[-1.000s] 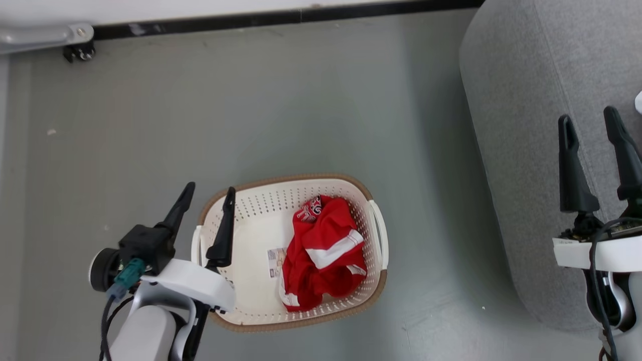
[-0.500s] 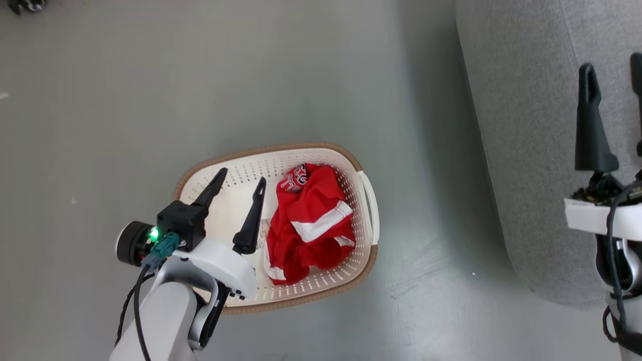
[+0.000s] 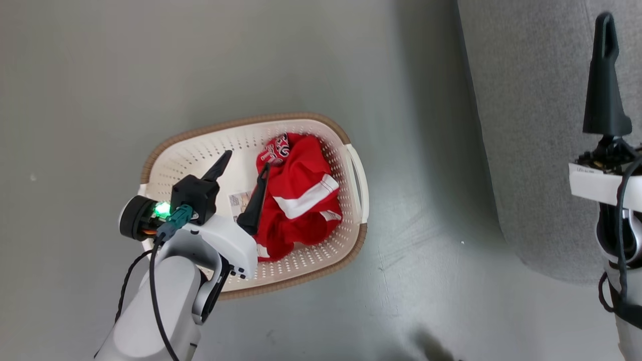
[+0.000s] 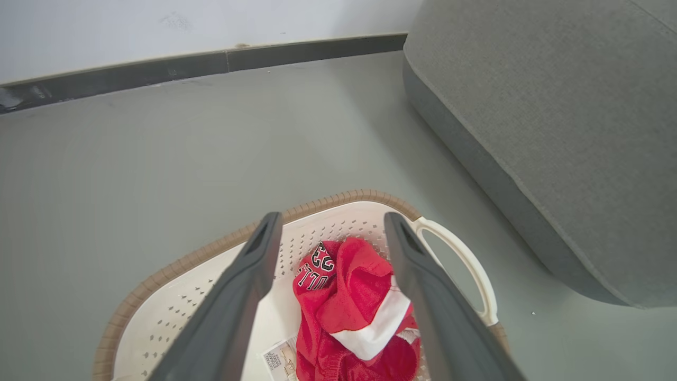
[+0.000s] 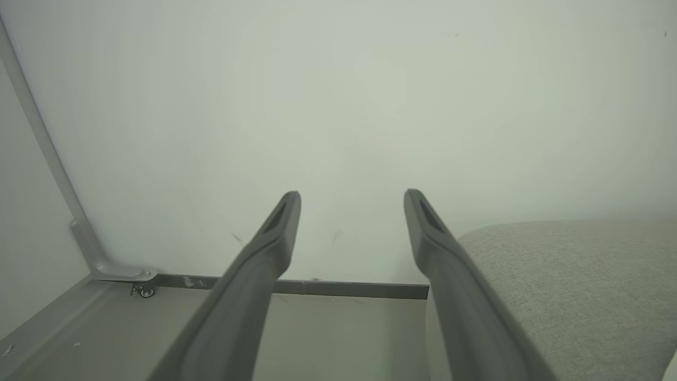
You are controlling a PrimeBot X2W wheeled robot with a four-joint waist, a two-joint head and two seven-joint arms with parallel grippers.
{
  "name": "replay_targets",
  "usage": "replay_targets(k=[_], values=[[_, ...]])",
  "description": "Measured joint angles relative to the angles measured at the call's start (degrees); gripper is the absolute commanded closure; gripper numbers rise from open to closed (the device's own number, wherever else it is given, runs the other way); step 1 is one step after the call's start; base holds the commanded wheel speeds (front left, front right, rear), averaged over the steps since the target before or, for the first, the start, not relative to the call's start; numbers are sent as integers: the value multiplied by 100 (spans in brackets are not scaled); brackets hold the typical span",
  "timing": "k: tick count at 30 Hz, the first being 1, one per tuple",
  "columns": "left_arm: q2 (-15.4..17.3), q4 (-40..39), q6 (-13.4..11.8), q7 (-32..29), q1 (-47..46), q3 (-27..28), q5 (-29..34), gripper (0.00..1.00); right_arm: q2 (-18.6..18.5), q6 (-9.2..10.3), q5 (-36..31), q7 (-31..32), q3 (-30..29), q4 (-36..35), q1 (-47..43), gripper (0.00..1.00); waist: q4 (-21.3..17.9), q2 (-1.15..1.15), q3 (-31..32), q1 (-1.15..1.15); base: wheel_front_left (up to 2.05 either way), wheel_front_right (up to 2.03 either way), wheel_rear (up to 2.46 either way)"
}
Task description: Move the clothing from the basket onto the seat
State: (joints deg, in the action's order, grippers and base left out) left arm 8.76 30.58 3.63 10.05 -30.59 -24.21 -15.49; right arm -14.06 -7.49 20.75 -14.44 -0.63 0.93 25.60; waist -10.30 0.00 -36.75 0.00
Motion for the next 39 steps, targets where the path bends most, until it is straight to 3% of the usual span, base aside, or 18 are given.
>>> replay_targets(k=[39], values=[[89, 2015, 144, -375, -1385, -276, 331, 0, 643, 0, 1, -1, 323, -20, 1085, 0, -891, 0, -1293, 0, 0, 0, 0]])
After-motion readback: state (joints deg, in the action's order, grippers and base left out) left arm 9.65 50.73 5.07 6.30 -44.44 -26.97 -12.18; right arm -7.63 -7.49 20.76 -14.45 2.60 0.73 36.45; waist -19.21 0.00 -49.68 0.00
